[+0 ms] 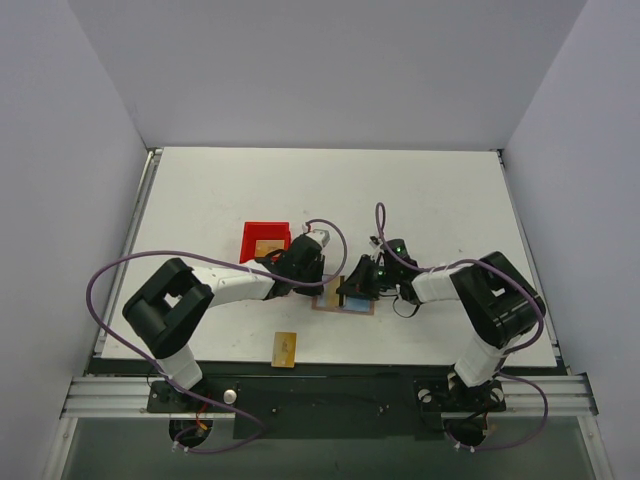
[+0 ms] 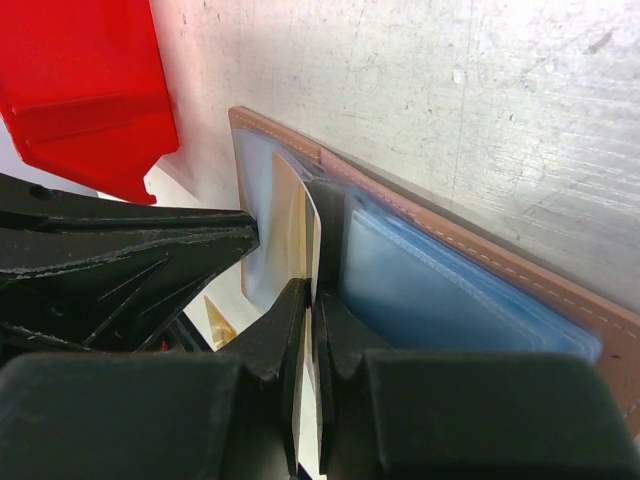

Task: Put the credit cards into the card holder
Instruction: Insert the credit card into the card holder.

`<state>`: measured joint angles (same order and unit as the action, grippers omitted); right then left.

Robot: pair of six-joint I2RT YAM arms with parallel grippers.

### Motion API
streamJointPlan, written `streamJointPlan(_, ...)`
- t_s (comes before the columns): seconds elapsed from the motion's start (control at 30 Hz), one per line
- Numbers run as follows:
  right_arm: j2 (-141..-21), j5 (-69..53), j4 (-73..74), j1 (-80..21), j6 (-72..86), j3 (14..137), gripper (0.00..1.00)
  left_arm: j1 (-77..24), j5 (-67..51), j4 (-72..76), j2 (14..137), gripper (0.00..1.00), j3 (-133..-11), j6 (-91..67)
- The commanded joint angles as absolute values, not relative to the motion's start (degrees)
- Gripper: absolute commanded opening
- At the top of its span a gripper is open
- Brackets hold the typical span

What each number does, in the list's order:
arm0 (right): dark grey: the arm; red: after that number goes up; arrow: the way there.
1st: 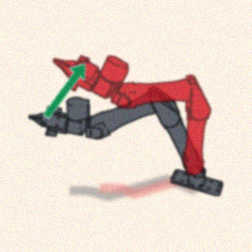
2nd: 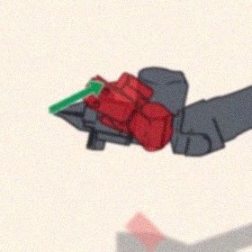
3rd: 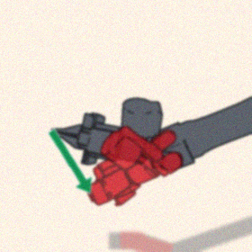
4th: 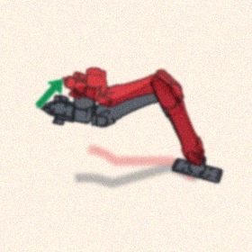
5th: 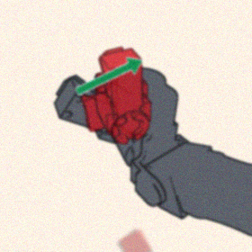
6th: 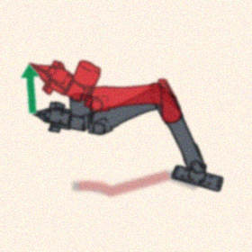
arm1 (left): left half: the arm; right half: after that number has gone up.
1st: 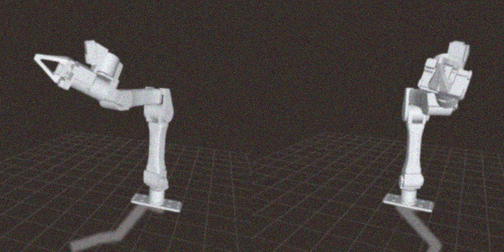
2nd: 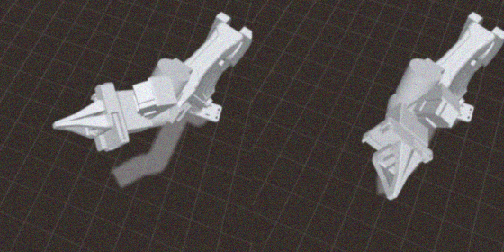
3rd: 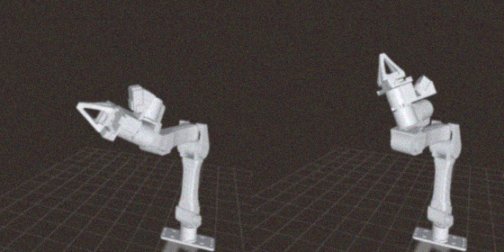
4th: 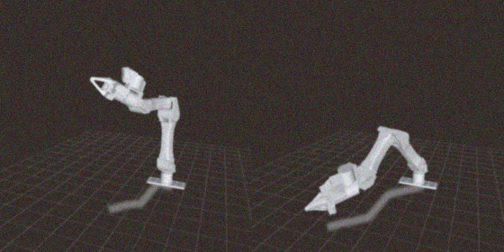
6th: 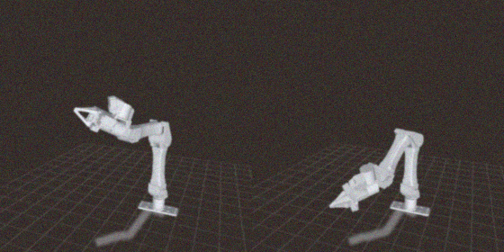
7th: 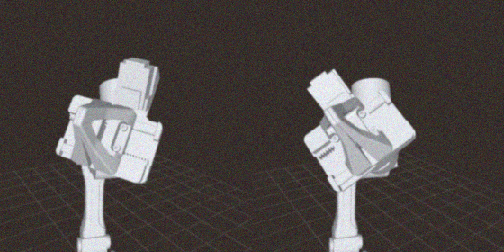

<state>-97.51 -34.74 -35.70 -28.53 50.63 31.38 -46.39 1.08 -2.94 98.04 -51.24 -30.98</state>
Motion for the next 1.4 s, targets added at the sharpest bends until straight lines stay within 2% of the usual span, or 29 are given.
streamJointPlan(0.0,-100.11,-32.43,-35.69,-30.15,50.01,30.15,0.00,-46.76,1.05,-5.45,98.00,0.00,-51.42,-30.85)
streamJointPlan(0.37,-100.19,-31.73,-32.87,-29.97,47.90,30.50,0.00,-45.44,2.46,-6.59,93.52,0.02,-51.07,-31.03)
streamJointPlan(0.77,-99.49,-31.29,-30.50,-29.62,45.79,30.67,0.00,-44.91,3.08,-6.77,95.00,0.03,-49.04,-30.59)
streamJointPlan(1.1,-94.92,-26.64,-19.62,-29.71,41.05,33.30,0.19,-44.83,1.49,-3.87,97.12,0.02,-47.72,-31.20)
streamJointPlan(1.13,-94.49,-26.37,-17.95,-29.71,40.61,33.57,0.24,-44.91,1.41,-3.87,97.12,0.02,-47.72,-31.11)
streamJointPlan(1.37,-93.52,-22.24,-10.55,-30.41,39.90,36.91,0.30,-44.91,0.97,-3.34,97.12,0.01,-47.46,-31.11)
